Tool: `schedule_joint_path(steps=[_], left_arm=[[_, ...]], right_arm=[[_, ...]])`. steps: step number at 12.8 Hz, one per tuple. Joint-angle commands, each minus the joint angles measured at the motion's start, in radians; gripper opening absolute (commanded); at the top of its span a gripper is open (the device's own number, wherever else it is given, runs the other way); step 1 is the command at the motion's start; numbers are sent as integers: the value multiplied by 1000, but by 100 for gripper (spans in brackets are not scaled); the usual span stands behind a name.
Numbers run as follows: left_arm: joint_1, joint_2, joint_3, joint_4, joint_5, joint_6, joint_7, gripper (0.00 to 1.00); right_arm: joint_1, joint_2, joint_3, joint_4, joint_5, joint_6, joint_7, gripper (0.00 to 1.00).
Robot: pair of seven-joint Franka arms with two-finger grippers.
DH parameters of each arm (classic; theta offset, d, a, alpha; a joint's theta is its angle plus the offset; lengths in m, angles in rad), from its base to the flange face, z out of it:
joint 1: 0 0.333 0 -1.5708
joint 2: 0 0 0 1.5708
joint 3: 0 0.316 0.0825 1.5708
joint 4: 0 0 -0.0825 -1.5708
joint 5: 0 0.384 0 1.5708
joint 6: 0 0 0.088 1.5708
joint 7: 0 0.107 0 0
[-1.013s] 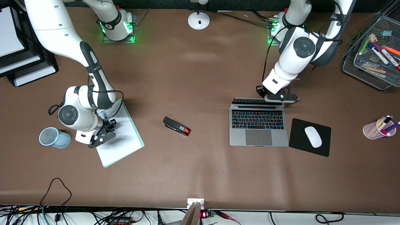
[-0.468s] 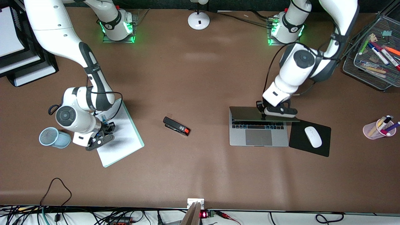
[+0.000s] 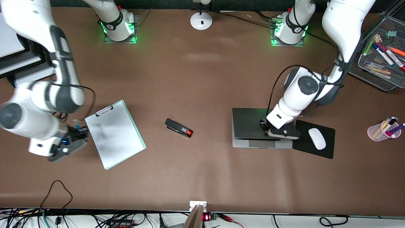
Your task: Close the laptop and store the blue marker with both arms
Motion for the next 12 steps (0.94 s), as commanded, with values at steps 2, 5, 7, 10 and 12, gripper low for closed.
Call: schedule_joint_path(steps=[2, 5, 7, 10, 12], left_arm=[[-15, 140, 31, 92, 43, 63, 5, 0], [-18, 207, 33, 124, 69, 83, 5, 0], [-13, 231, 33, 127, 69, 86, 3, 0], [-13, 242, 33, 132, 72, 94, 5, 0], [-10, 237, 33, 132, 72, 94, 5, 0]], right_arm=[[-94, -87, 11, -4, 162, -33, -375, 0], [-174, -99, 8, 25, 367, -34, -709, 0], [-241, -92, 8, 29, 512, -55, -912, 0], [-330, -61, 8, 26, 694, -69, -1161, 0], [-387, -24, 8, 28, 781, -135, -1233, 0]])
